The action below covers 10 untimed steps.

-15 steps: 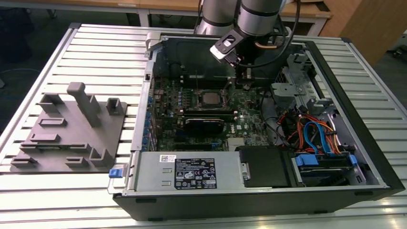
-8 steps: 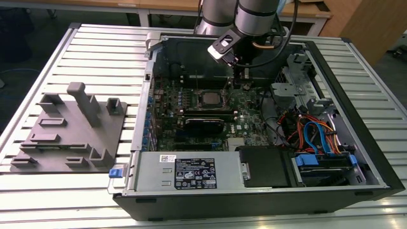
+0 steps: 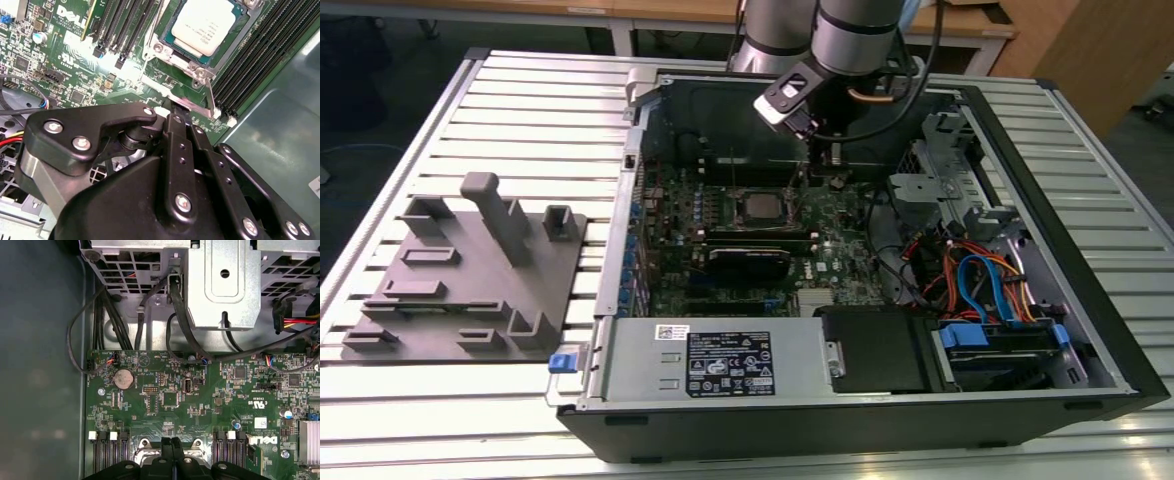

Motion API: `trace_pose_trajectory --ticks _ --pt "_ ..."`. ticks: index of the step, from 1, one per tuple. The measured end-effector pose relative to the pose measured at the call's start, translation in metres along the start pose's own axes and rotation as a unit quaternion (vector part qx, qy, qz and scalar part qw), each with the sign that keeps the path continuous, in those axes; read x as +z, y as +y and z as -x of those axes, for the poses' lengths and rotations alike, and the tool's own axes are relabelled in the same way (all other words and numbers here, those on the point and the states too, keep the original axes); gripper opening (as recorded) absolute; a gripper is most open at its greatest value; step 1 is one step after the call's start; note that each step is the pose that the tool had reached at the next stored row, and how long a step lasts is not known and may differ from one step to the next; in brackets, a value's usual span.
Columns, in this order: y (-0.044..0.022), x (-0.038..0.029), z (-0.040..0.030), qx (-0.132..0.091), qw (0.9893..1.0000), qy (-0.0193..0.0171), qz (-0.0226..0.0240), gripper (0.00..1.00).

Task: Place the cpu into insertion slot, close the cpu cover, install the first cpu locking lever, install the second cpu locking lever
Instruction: 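Close the cpu cover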

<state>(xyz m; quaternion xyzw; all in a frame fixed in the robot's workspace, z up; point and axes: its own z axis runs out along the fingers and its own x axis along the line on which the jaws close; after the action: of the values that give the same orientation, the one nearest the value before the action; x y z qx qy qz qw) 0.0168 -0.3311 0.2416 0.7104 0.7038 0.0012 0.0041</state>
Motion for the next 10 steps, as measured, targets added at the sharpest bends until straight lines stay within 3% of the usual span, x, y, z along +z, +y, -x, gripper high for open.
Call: trace_pose_trajectory --ticks 10 --pt "-0.0041 0.0003 0.0000 0.000 1.0000 0.0000 -0.0005 0.10"
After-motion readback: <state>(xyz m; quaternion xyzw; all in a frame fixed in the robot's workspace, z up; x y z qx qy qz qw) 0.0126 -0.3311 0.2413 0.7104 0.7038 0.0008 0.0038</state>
